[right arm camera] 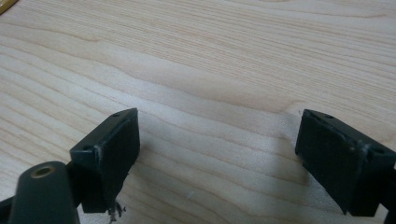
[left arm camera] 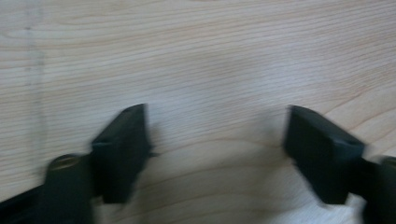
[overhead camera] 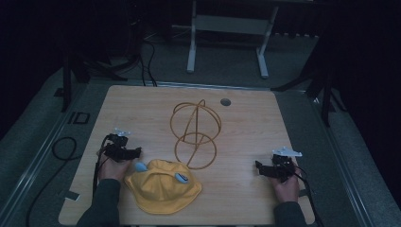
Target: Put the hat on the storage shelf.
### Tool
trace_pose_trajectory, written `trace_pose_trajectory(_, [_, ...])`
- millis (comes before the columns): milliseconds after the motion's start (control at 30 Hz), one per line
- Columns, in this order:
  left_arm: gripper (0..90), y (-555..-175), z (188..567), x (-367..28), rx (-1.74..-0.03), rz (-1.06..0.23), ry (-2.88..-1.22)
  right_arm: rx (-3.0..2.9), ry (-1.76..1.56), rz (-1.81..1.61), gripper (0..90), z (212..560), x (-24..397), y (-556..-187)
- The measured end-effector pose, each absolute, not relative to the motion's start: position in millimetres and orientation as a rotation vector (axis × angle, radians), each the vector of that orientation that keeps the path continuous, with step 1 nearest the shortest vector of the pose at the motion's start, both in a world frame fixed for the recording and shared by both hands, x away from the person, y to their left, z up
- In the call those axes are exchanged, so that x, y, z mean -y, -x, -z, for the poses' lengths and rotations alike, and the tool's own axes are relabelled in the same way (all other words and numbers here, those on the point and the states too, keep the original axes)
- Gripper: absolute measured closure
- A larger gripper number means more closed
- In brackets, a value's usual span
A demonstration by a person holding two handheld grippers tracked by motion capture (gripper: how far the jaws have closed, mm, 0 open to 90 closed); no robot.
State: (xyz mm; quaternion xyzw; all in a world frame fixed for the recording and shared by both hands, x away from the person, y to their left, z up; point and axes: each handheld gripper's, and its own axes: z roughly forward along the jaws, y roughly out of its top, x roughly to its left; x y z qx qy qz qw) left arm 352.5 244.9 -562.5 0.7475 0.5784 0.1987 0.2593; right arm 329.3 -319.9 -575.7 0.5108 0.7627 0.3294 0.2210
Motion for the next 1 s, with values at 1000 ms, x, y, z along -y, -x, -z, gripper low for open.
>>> trace_pose_trajectory(1000, [60.0,-324,511,-265,-1.320,-0.312,-2.204,-2.128,-1.391,-0.916,12.9,576,320,-330])
